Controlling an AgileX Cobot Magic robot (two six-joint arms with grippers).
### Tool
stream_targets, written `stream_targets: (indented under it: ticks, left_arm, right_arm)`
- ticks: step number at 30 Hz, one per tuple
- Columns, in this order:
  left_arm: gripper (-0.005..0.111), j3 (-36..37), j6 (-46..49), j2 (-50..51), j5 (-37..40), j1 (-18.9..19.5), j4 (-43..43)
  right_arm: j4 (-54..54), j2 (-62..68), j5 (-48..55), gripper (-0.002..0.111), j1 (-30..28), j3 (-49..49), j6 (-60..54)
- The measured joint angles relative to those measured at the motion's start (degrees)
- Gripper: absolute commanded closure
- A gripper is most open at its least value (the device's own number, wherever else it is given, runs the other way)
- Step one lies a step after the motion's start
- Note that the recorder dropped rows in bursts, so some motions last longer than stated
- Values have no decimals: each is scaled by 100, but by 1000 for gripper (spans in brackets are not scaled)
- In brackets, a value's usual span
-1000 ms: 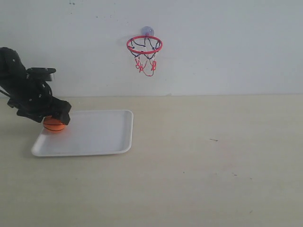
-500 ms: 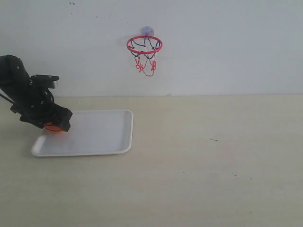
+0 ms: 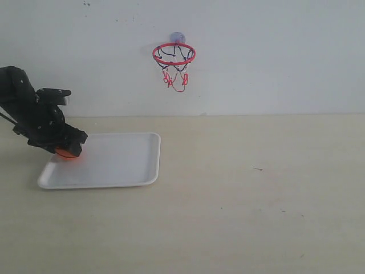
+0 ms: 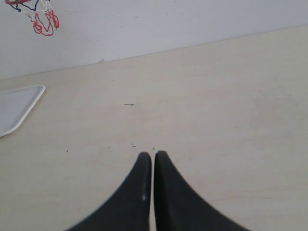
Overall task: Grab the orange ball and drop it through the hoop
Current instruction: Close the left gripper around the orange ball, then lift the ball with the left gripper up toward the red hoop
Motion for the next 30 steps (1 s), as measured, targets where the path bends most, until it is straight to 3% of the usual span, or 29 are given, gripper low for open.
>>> stream_targets:
  ticks: [6,16,20,24,30]
  left_arm:
    - [103,0,0,-297,466,0,-12]
    - [103,-2,296,-1544,244,0,-342]
    - [103,-346,1165,-1933,-212,0,-1660]
    - [103,-1189,2153,-1849,-298,0,-3138]
    - [103,-2354,2670,-671,-335,0,-4547]
  right_arm:
    - [0,0,0,107,0,0,0]
    - [0,0,0,107,0,0,0]
    - [0,0,0,107,0,0,0]
    - [0,0,0,107,0,0,0]
    - [0,0,0,107,0,0,0]
